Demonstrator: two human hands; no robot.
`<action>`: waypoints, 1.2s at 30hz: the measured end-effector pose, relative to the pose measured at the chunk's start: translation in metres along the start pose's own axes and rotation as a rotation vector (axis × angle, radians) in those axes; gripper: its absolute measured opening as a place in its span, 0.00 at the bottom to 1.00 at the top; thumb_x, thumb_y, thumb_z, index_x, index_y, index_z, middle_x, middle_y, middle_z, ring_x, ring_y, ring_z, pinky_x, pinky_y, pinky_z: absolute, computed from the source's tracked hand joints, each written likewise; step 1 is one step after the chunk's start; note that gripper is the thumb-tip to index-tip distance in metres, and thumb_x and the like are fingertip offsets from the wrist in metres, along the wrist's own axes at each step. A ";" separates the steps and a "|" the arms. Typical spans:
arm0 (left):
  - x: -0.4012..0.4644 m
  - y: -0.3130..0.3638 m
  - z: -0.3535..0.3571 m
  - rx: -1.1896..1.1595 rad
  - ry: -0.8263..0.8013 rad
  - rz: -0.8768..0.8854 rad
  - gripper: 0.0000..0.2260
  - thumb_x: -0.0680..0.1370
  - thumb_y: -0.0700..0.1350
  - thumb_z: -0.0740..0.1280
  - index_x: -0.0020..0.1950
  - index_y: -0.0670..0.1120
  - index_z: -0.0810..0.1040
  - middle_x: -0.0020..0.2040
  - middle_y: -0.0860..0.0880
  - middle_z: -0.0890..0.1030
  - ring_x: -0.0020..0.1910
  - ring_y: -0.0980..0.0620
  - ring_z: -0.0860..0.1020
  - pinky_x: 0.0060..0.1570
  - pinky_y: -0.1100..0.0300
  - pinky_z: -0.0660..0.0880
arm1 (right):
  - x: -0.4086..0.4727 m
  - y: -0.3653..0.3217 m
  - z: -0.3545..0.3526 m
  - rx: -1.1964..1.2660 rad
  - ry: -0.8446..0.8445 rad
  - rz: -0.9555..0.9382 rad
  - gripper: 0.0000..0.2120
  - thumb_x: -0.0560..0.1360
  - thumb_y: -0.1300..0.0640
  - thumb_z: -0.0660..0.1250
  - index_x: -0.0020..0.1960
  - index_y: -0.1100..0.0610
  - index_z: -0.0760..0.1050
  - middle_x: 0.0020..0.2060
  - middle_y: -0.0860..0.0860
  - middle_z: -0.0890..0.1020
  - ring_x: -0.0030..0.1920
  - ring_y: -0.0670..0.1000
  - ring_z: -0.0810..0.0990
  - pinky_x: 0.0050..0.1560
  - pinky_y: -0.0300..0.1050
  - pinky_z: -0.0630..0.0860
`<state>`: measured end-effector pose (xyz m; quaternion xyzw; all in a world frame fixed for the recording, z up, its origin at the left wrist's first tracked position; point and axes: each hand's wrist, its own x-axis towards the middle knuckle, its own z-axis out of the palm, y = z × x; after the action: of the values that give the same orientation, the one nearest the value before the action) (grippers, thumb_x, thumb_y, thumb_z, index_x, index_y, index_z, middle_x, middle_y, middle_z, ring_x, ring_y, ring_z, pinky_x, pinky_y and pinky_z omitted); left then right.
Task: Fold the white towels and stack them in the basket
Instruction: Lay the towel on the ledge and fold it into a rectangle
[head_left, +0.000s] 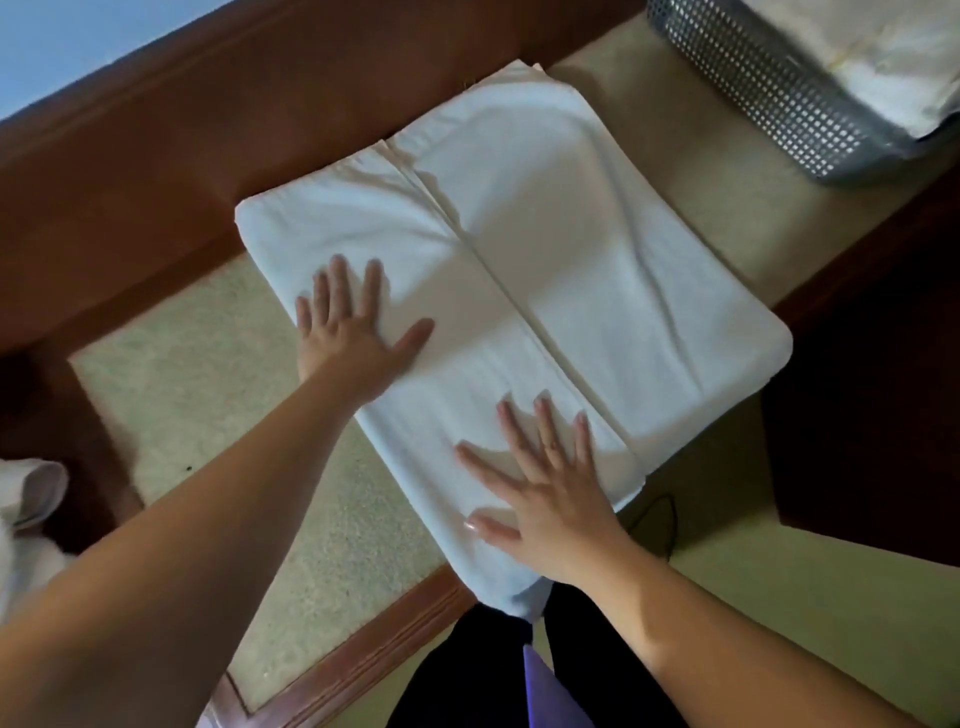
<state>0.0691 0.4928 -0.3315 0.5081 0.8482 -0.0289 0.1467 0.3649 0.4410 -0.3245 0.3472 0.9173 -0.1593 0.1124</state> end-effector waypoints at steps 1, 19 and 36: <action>0.012 -0.003 -0.004 -0.005 0.012 -0.034 0.48 0.71 0.83 0.43 0.84 0.58 0.38 0.85 0.45 0.38 0.84 0.45 0.39 0.81 0.42 0.41 | -0.004 0.001 0.003 -0.016 -0.002 0.002 0.38 0.78 0.23 0.50 0.82 0.33 0.40 0.84 0.53 0.36 0.81 0.68 0.35 0.75 0.79 0.44; 0.009 0.031 -0.024 -0.144 0.000 -0.061 0.39 0.81 0.68 0.59 0.85 0.57 0.45 0.86 0.46 0.45 0.84 0.41 0.43 0.82 0.41 0.45 | -0.050 0.053 -0.004 0.149 0.175 0.026 0.29 0.82 0.39 0.64 0.79 0.47 0.68 0.83 0.50 0.59 0.83 0.53 0.55 0.79 0.70 0.53; 0.095 0.357 -0.042 0.557 -0.311 0.941 0.40 0.75 0.51 0.72 0.83 0.61 0.56 0.84 0.49 0.55 0.82 0.44 0.55 0.80 0.46 0.55 | -0.014 0.264 -0.095 0.628 0.198 0.907 0.47 0.67 0.44 0.83 0.77 0.55 0.63 0.69 0.56 0.68 0.61 0.57 0.75 0.53 0.48 0.74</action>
<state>0.3289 0.7542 -0.2822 0.8407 0.4590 -0.2576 0.1274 0.5434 0.6550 -0.2889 0.7370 0.5909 -0.3270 -0.0259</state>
